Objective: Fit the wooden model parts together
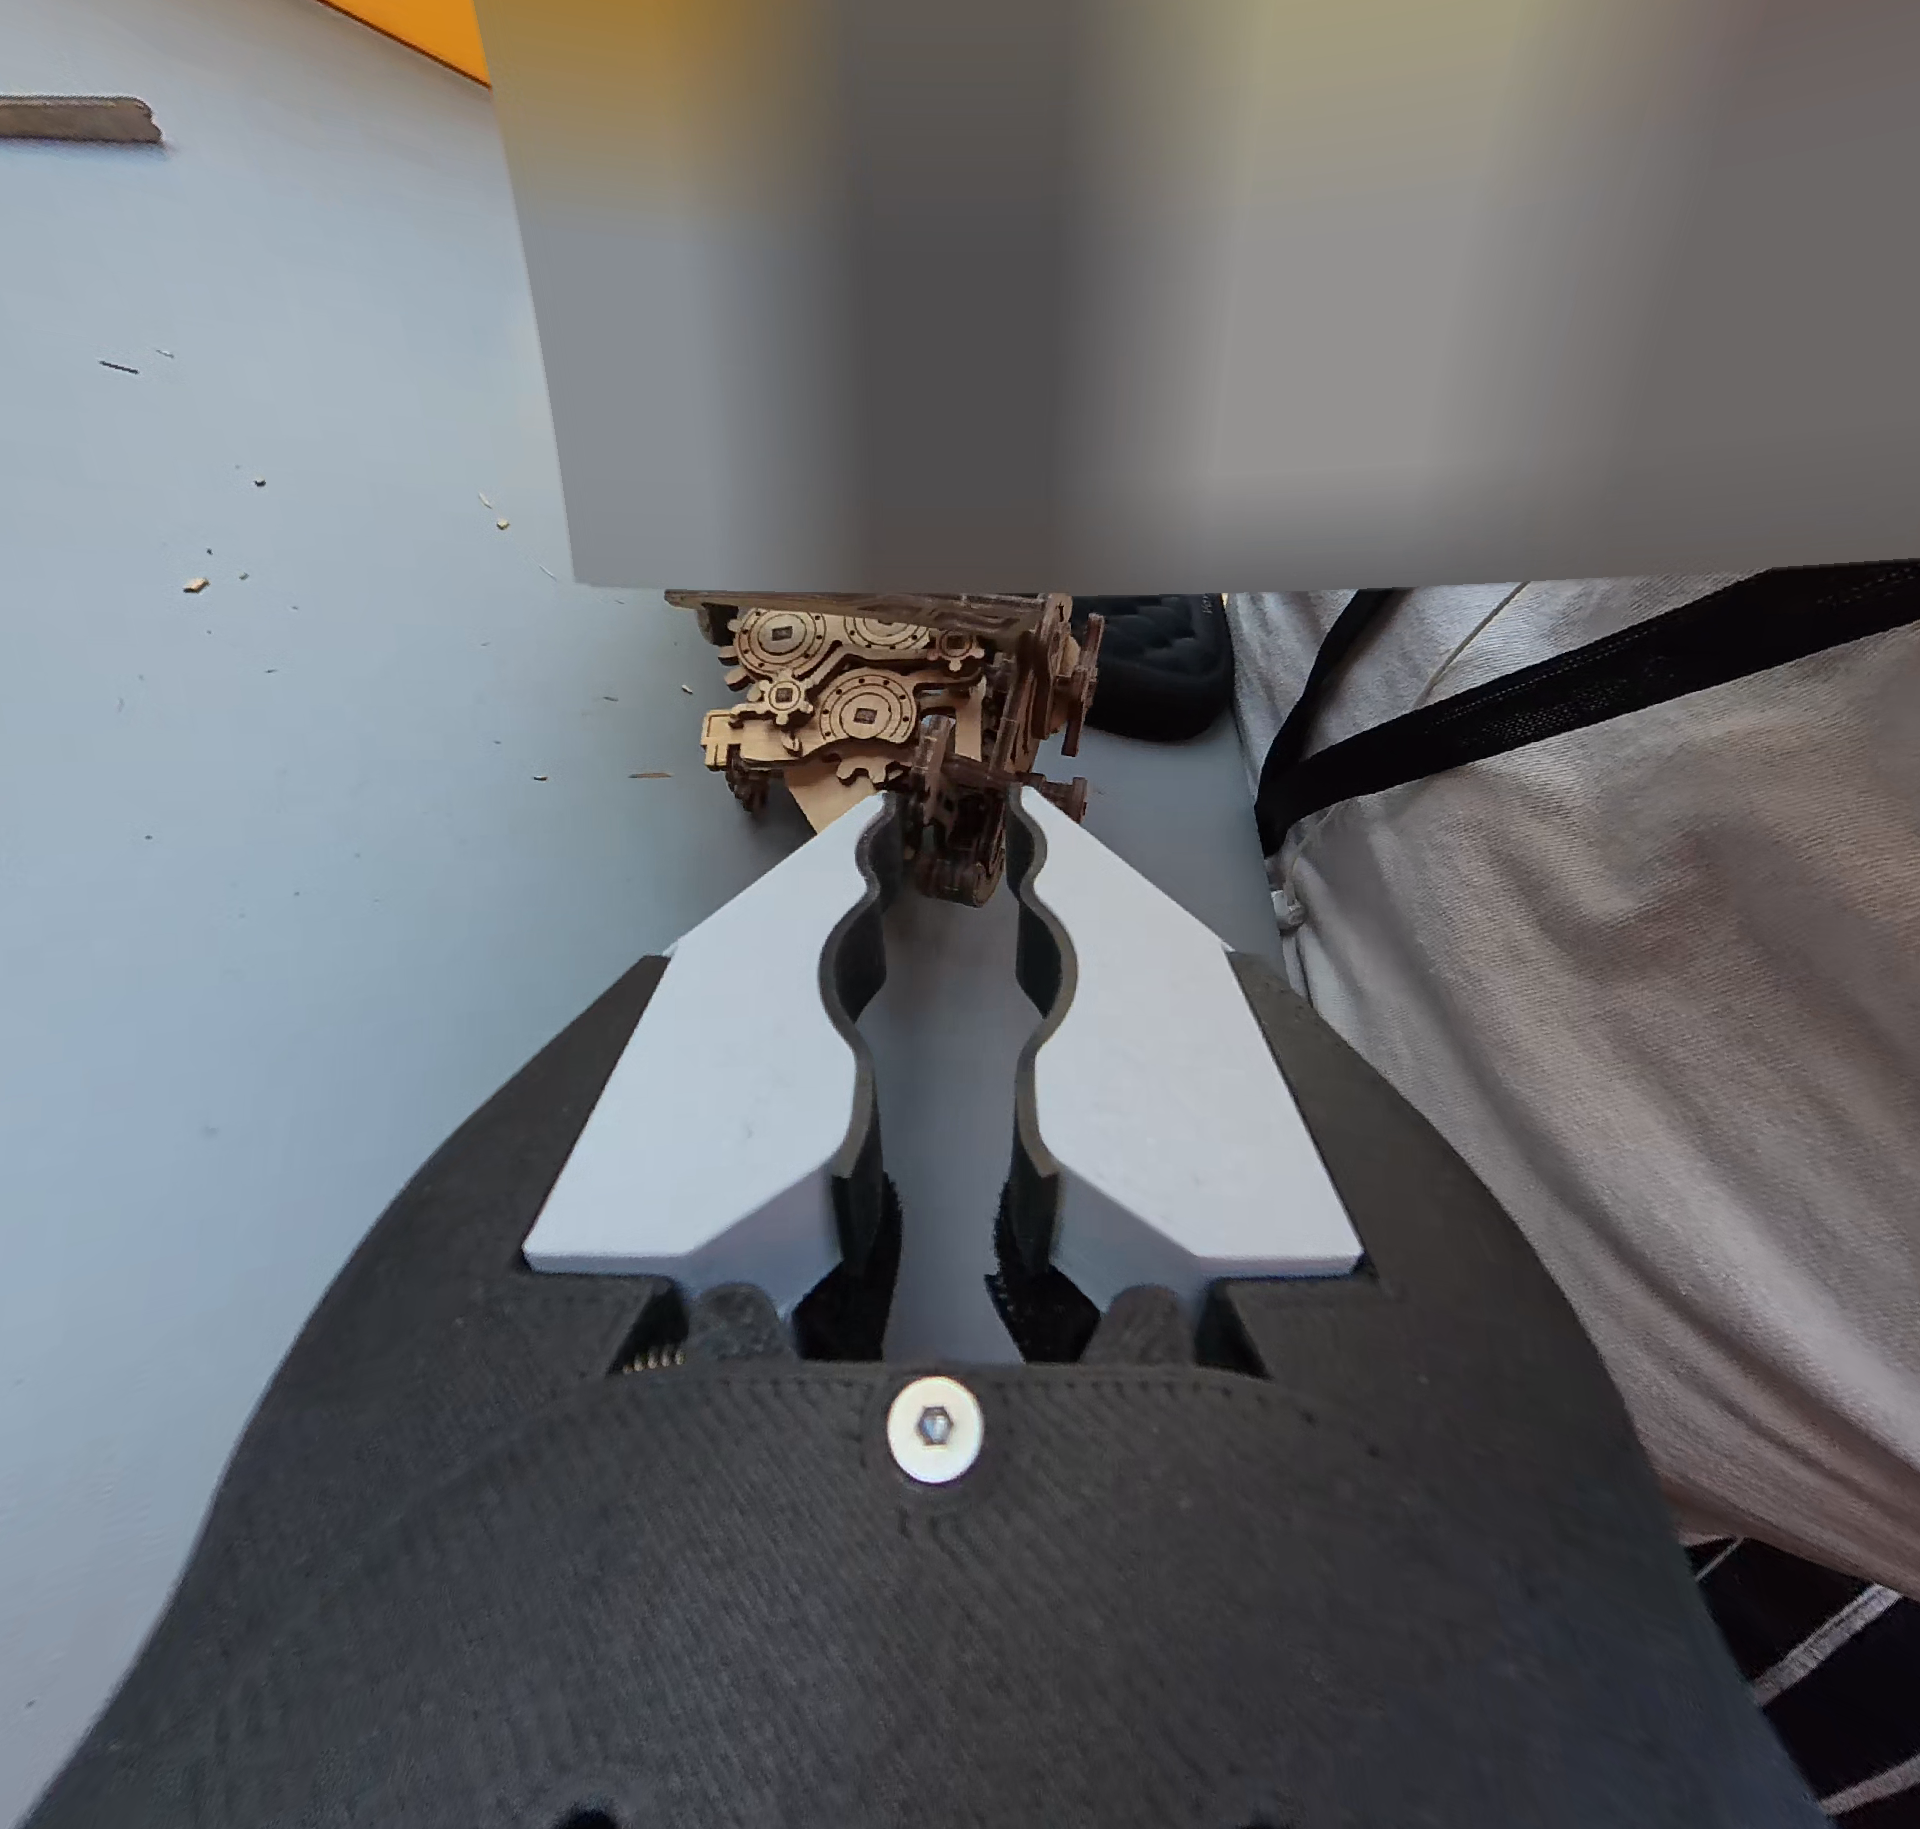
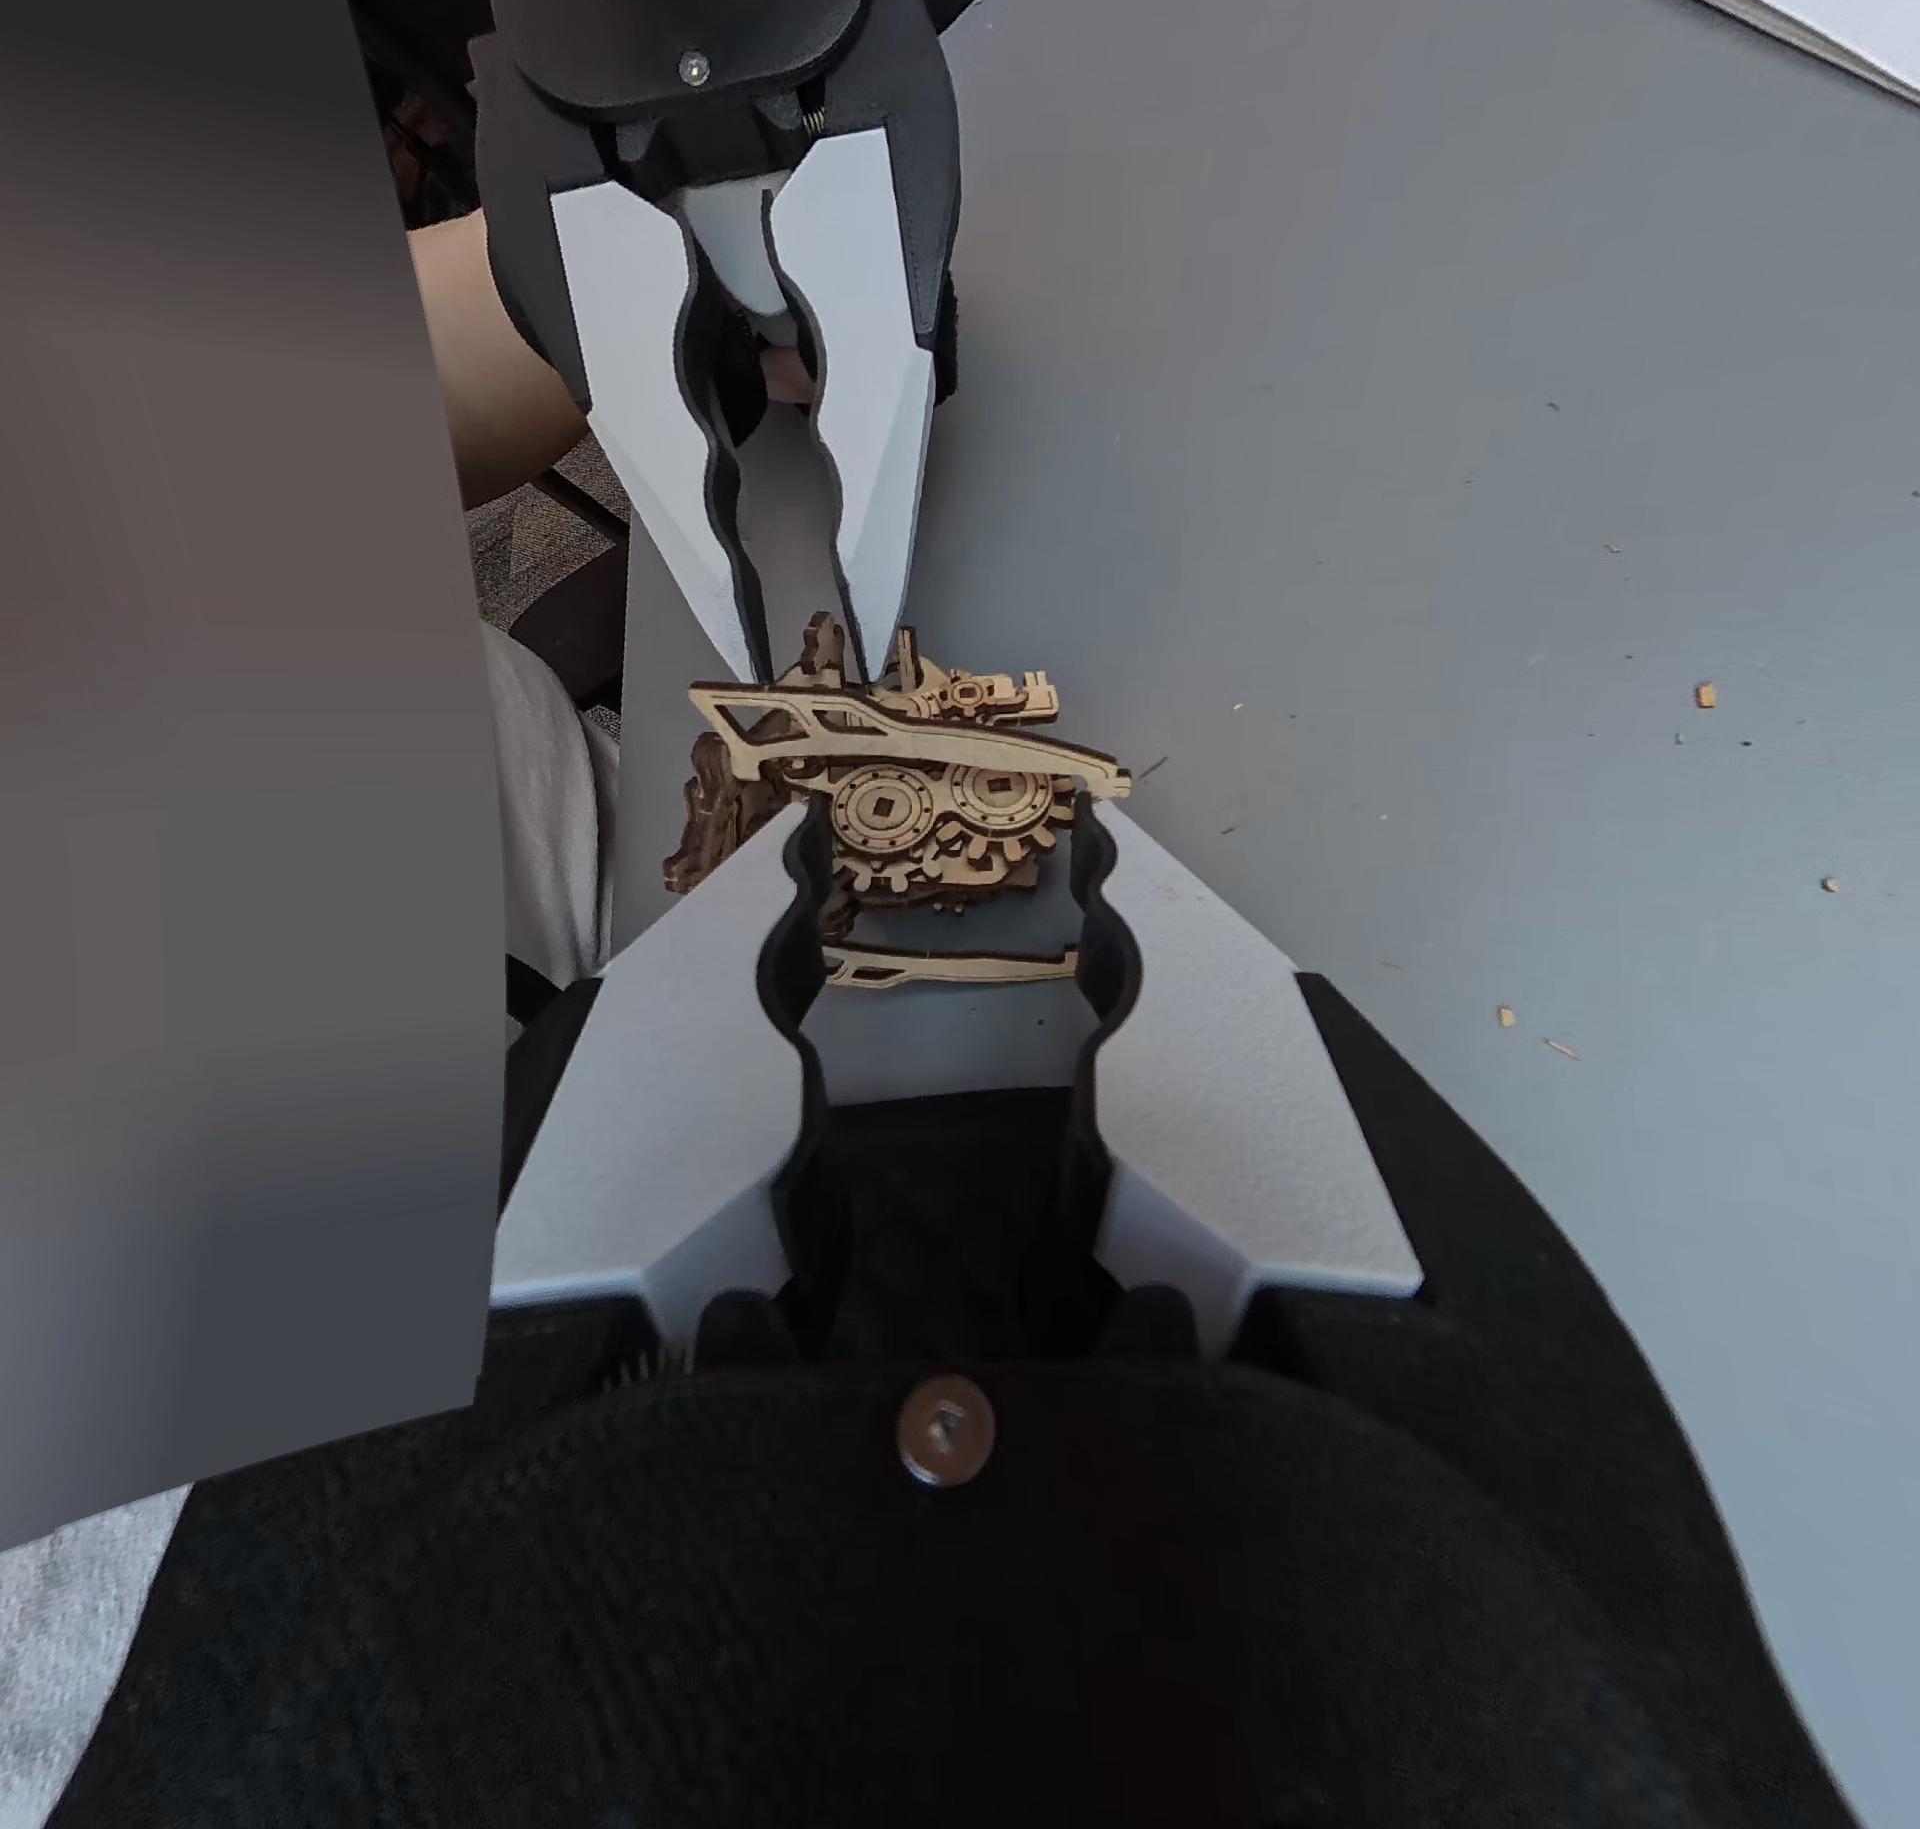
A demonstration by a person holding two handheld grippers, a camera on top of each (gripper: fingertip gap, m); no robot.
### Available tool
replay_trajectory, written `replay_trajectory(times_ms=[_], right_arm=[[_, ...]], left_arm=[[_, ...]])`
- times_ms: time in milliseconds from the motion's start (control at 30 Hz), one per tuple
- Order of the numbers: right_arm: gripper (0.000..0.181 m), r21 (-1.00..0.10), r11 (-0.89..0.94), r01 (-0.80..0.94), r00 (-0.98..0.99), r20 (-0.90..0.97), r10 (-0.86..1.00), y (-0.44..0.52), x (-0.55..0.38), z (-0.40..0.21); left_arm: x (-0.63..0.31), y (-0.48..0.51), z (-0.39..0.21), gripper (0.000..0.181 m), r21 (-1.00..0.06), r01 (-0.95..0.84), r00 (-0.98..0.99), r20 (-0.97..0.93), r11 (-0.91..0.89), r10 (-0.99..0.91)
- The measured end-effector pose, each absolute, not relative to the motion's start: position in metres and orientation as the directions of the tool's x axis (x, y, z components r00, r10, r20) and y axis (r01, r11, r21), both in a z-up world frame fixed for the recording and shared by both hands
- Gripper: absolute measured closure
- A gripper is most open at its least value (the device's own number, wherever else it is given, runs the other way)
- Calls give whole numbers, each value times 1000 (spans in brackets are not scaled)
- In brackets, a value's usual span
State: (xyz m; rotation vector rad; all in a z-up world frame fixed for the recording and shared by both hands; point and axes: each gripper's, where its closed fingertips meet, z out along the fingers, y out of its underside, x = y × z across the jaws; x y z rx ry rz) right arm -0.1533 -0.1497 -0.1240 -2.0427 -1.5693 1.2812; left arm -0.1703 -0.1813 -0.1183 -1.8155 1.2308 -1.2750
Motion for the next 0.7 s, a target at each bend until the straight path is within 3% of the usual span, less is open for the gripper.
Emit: replay_trajectory(times_ms=[700], right_arm=[[135, -656, -380, 652, 80, -439, 895, -151, -152, -124]], left_arm=[[-168, -182, -122, 165, -851, -351, 192, 344, -391, -919]])
